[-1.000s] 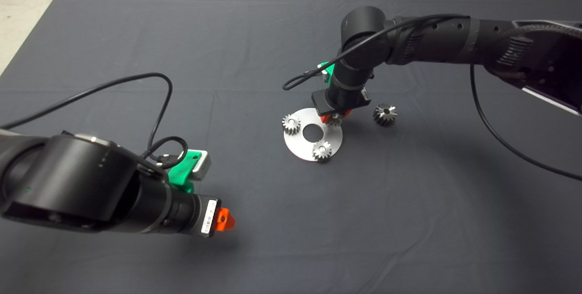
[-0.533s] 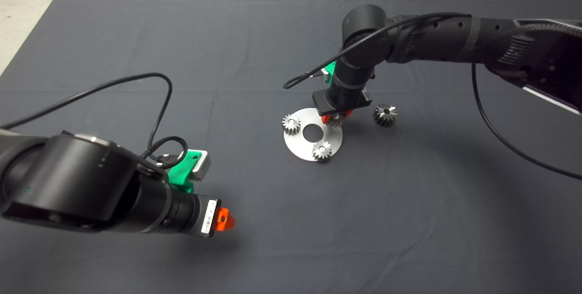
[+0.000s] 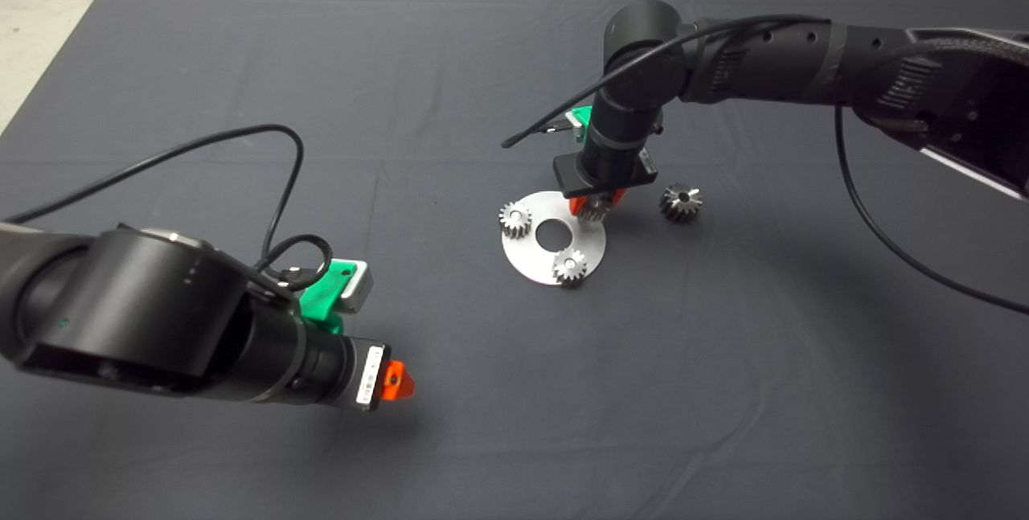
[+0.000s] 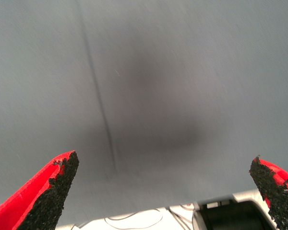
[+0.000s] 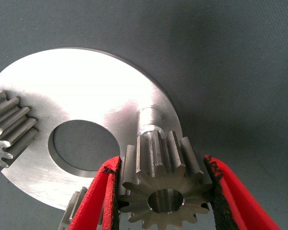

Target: Remove an incorrectly installed larger gear and replace it with the correct smaller gear

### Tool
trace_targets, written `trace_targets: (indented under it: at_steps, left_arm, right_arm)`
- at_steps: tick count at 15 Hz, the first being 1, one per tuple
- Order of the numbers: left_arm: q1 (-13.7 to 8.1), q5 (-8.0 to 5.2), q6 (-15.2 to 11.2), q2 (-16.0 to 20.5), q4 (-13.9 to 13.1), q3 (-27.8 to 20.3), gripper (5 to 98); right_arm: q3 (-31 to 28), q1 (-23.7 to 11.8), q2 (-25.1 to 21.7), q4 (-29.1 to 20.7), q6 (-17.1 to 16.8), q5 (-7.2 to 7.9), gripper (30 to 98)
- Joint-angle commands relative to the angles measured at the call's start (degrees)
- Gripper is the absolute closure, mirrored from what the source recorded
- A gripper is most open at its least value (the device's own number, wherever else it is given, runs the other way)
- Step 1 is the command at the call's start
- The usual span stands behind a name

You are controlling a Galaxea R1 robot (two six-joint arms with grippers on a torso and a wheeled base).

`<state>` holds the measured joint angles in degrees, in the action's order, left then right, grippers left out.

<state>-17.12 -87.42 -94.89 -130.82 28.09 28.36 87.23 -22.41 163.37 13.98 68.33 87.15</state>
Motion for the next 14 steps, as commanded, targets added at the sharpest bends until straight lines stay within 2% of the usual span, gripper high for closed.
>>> trace_targets:
  at_steps: [1, 3, 5, 7, 10, 11, 12, 14]
  left_arm:
    - [-0.4, -0.56, 2.7, 0.1, 0.0, 4.0, 11.5]
    - [-0.4, -1.09, 3.2, -0.2, -0.5, 5.0, 11.5]
    - [-0.4, -1.26, 5.5, -0.4, -2.3, 6.3, 11.5]
    - [-0.6, -1.35, 6.1, -0.6, -2.6, 6.8, 11.5]
    - [-0.6, -1.34, 6.0, -0.6, -2.5, 7.3, 11.5]
    - [-0.6, -1.26, 5.9, -1.0, -2.5, 7.2, 11.5]
    - [-0.6, -1.26, 5.8, -1.6, -2.3, 7.5, 11.5]
    - [-0.7, -1.35, 6.0, -2.1, -2.2, 8.2, 11.5]
  right_arm:
    - [0.9, -1.2, -1.4, -6.6, -1.8, 7.85, 91.5]
    - [-2.9, -1.2, -1.3, -7.1, -1.7, 7.85, 91.3]
    - [-3.8, -1.3, -0.8, -7.3, -1.5, 7.85, 91.4]
    - [-5.0, -2.1, -0.6, -8.4, -1.2, 7.85, 91.6]
    - [-13.6, -3.0, -2.3, -8.3, -0.7, 7.85, 91.7]
    - [-16.8, -3.0, -2.8, -8.3, 0.2, 7.85, 91.7]
    - [-20.6, -3.2, -3.0, -8.0, 2.5, 7.85, 91.5]
    - [-22.7, -3.9, -2.8, -6.5, 5.2, 7.85, 91.3]
